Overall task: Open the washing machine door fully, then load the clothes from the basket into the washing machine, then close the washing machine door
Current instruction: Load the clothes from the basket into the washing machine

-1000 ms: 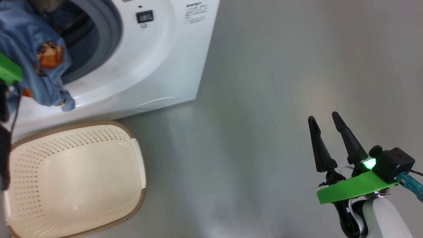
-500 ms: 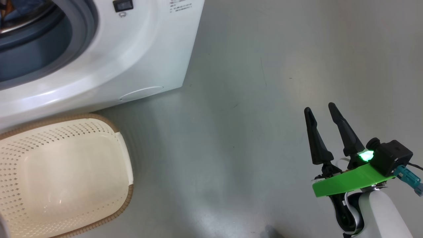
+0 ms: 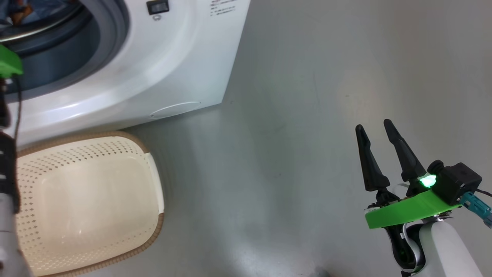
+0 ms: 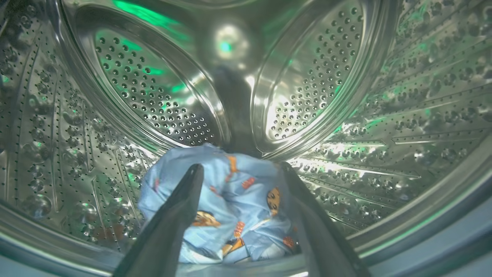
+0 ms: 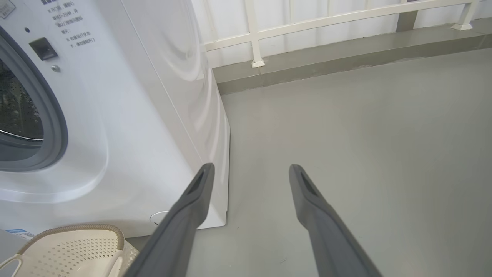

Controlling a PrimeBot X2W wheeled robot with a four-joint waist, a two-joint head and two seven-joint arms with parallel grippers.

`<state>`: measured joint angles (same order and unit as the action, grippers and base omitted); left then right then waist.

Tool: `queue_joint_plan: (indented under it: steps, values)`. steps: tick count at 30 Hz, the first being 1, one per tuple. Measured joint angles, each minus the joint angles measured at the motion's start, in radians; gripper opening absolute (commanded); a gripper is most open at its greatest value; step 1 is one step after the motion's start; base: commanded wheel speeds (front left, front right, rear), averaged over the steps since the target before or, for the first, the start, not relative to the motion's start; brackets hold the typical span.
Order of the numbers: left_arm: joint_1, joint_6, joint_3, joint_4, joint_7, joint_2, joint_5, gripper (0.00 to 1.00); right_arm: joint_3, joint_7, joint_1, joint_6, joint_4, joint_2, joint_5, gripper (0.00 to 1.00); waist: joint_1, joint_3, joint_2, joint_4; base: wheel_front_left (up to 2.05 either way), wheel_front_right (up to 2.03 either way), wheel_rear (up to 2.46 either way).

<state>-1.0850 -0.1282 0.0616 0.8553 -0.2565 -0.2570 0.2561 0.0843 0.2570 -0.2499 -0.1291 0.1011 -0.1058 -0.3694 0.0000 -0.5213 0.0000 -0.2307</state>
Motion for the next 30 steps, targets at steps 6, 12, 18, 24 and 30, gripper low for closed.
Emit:
queue_joint_plan:
  steps: [6, 12, 18, 24, 30]
  values:
    - [0.067, 0.000, -0.007, -0.030, 0.000, 0.039, -0.011, 1.00, -0.004, 0.000, 0.000, 0.000, 0.002, -0.016, 0.002, 1.00, 0.0000, 0.017, 0.0000, 0.026, 0.00, 0.00, 0.00]
    - [0.188, -0.001, -0.010, -0.086, 0.000, 0.095, -0.015, 1.00, -0.006, 0.000, -0.001, 0.000, 0.011, -0.048, 0.006, 1.00, 0.0000, 0.052, 0.0000, 0.060, 0.00, 0.00, 0.00]
    - [0.307, -0.001, -0.013, -0.121, 0.000, 0.142, -0.013, 1.00, -0.017, 0.000, 0.002, 0.000, 0.023, -0.079, 0.006, 1.00, 0.0000, 0.100, 0.0000, 0.105, 0.00, 0.00, 0.00]
    - [0.420, -0.001, -0.027, -0.169, 0.000, 0.152, -0.013, 1.00, -0.020, 0.000, 0.031, 0.000, 0.036, -0.104, 0.005, 1.00, 0.0000, 0.164, 0.0000, 0.144, 0.00, 0.00, 0.00]
    - [0.547, -0.001, -0.035, -0.232, 0.000, 0.156, -0.021, 1.00, -0.022, 0.000, 0.092, 0.000, 0.052, -0.122, -0.003, 1.00, 0.0000, 0.239, 0.0000, 0.174, 0.00, 0.00, 0.00]
